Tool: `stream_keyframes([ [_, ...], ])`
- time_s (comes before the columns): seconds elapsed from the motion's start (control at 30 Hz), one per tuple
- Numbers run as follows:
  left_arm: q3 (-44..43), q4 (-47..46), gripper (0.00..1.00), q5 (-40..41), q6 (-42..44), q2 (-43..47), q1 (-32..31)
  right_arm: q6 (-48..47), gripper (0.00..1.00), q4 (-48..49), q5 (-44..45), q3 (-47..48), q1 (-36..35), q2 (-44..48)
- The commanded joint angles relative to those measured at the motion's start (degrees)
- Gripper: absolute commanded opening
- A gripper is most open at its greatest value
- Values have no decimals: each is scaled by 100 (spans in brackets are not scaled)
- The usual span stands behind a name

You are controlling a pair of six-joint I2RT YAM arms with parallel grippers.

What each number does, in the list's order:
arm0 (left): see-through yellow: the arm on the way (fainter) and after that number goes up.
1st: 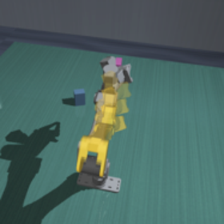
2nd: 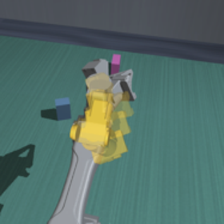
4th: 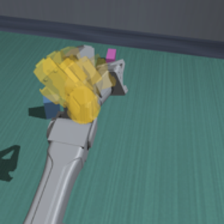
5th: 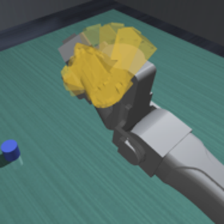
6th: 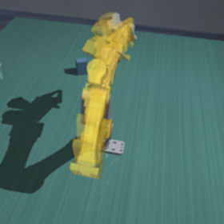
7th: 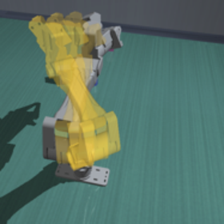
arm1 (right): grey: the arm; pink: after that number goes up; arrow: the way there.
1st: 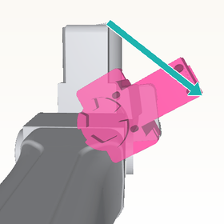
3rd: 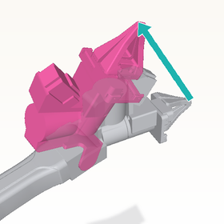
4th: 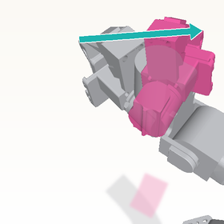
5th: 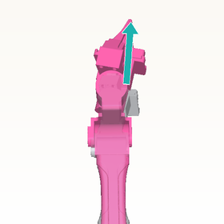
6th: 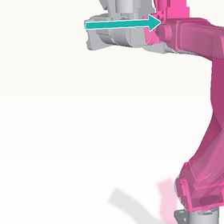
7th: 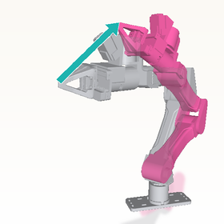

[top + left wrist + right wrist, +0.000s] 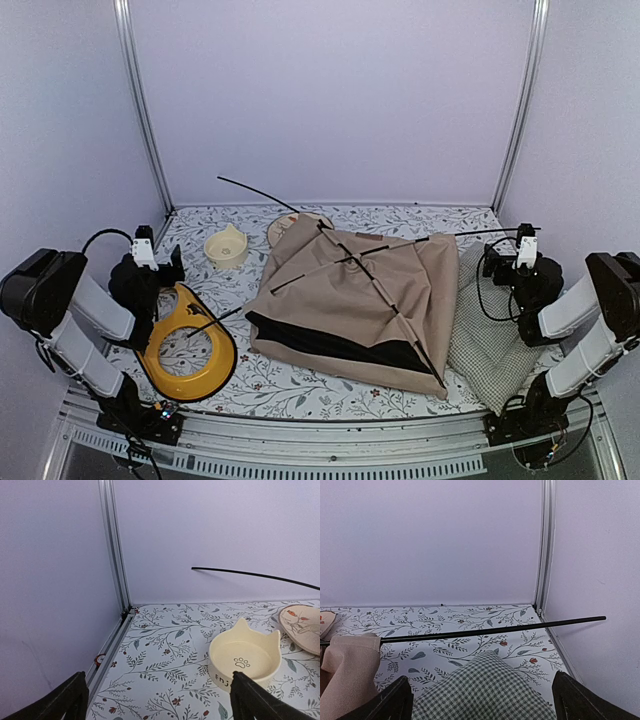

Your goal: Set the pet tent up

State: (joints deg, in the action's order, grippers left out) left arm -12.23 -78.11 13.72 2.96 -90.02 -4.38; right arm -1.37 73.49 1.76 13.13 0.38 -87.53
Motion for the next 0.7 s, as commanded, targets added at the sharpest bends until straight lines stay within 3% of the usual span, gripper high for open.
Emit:
stream_keyframes([
  [0.0,-39,-43,99,-53,4,77,52,14,99,154,53,26,6,-46],
  [0.1,16,-42,99,82,126,271,-39,9,99,86,16,24,-3,65],
  [0.17,-140,526,99,424,393,695,-360,-109,99,-619,-273,157,-39,554],
  [0.27,-1135,3033,99,886,37,1544,-919,-131,99,-2631,-39,920,-262,1377],
  [0.33,-1913,5121,99,743,-706,1840,-1117,440,99,-3909,-255,1621,-400,1900],
  [0.37,-2174,5650,99,620,-952,1960,-1274,759,99,-4507,-190,1891,-550,2091],
  [0.57,-2920,7449,99,-164,-1499,2793,-2643,1099,99,-6346,639,2773,-2626,2789],
  [0.67,-3265,8279,99,-225,-1817,3071,-3166,1410,99,-7679,814,3351,-3297,2776],
])
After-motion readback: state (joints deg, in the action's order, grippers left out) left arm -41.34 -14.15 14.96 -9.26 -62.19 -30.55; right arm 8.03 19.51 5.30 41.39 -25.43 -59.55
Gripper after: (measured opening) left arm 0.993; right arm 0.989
